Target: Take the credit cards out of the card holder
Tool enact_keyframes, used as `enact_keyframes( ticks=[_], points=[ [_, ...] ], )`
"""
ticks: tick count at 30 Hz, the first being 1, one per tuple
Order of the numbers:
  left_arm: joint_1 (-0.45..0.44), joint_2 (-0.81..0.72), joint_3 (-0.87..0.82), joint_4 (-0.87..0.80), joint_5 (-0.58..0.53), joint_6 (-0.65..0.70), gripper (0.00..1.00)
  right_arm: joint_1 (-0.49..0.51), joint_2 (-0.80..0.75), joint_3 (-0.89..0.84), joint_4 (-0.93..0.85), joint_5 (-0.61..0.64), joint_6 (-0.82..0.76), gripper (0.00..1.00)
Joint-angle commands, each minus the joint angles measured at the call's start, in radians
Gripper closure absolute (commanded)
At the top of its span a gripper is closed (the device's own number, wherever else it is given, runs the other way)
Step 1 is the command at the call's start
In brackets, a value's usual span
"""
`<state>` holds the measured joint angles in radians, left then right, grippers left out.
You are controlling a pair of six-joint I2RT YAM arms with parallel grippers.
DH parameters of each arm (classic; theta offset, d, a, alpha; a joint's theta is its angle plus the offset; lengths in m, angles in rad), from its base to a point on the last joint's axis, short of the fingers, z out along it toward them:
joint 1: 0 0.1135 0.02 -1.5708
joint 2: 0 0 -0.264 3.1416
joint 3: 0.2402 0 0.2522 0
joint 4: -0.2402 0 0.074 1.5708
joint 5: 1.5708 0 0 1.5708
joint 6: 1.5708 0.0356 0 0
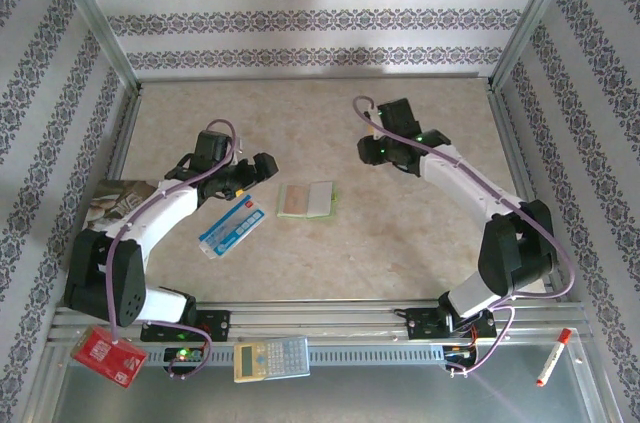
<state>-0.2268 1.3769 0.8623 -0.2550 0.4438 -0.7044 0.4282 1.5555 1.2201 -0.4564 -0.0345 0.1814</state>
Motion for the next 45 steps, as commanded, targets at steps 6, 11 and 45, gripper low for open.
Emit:
enact_keyframes(
  ticks=[6, 11, 45],
  points=[
    [0.05, -0.092, -0.078, -0.001, -0.086, -0.026, 0.0, 0.262, 0.121, 0.05, -0.035, 0.049, 0.299, 0.52],
    [0.085, -0.123, -0.101, -0.01, -0.089, -0.033, 0.0, 0.351, 0.244, 0.122, -0.052, 0.035, 0.364, 0.5],
    [0.032, 0.126, -0.031, 0.096, 0.231, -0.07, 0.28, 0.385, 0.494, 0.081, -0.077, 0.158, 0.42, 0.49]
  ],
)
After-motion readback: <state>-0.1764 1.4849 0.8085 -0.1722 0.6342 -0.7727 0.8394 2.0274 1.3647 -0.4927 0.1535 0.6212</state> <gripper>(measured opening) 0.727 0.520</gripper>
